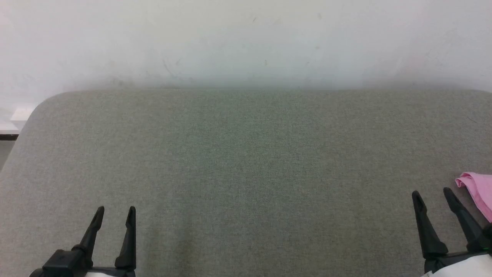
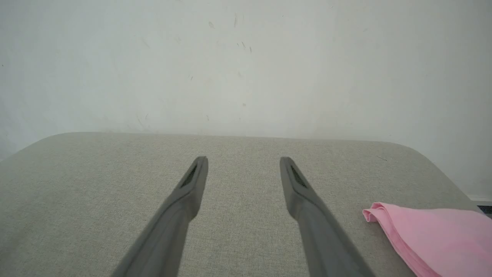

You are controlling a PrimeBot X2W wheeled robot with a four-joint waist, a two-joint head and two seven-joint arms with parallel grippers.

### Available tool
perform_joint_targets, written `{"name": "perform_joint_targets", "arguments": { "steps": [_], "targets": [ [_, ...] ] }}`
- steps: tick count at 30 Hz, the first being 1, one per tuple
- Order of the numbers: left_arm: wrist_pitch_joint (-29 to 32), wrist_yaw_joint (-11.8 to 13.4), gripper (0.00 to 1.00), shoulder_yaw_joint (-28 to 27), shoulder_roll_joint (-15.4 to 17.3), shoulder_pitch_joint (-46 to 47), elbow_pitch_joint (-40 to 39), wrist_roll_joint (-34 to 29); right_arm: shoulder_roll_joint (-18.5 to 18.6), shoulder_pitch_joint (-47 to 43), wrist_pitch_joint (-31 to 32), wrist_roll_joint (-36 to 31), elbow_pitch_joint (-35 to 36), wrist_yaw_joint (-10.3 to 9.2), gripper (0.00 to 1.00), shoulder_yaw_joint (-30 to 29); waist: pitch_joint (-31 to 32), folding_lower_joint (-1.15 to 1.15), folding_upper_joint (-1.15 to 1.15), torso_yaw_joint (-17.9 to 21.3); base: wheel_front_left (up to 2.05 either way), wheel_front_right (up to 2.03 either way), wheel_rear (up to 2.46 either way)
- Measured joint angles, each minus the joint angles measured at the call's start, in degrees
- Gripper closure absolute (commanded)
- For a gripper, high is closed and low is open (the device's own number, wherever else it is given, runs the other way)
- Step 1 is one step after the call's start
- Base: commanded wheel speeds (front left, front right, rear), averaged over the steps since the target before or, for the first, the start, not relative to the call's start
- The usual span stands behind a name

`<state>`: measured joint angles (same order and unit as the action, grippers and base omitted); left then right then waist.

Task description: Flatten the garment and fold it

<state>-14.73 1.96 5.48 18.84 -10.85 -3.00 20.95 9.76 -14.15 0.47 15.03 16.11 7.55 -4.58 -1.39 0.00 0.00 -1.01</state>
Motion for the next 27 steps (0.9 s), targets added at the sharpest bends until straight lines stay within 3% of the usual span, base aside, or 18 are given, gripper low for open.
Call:
{"name": "perform_joint_targets", "arguments": {
  "steps": [6, 7, 27],
  "targets": [
    [0.0, -0.93, 0.0, -0.07, -0.32, 0.22, 1.33, -0.42, -1.58, -0.31, -0.01, -0.66, -0.38, 0.0, 0.0, 0.0, 0.14, 0.0, 0.0, 0.06, 0.0, 0.0, 0.0],
    [0.04, -0.94, 1.0, -0.08, -0.31, 0.27, 1.49, -0.37, -1.71, -0.31, 0.01, -0.81, -0.41, 0.0, 1.0, 0.05, 0.17, 0.0, 0.0, 0.07, 0.0, 0.0, 0.0],
    [1.91, -0.91, 1.0, -0.36, -2.18, 0.71, 1.57, -2.57, -2.1, 0.93, 0.01, -2.08, -2.3, 0.0, 1.0, 0.57, 0.34, 0.0, 0.0, 0.2, 0.0, 0.0, 0.0]
  ]
}}
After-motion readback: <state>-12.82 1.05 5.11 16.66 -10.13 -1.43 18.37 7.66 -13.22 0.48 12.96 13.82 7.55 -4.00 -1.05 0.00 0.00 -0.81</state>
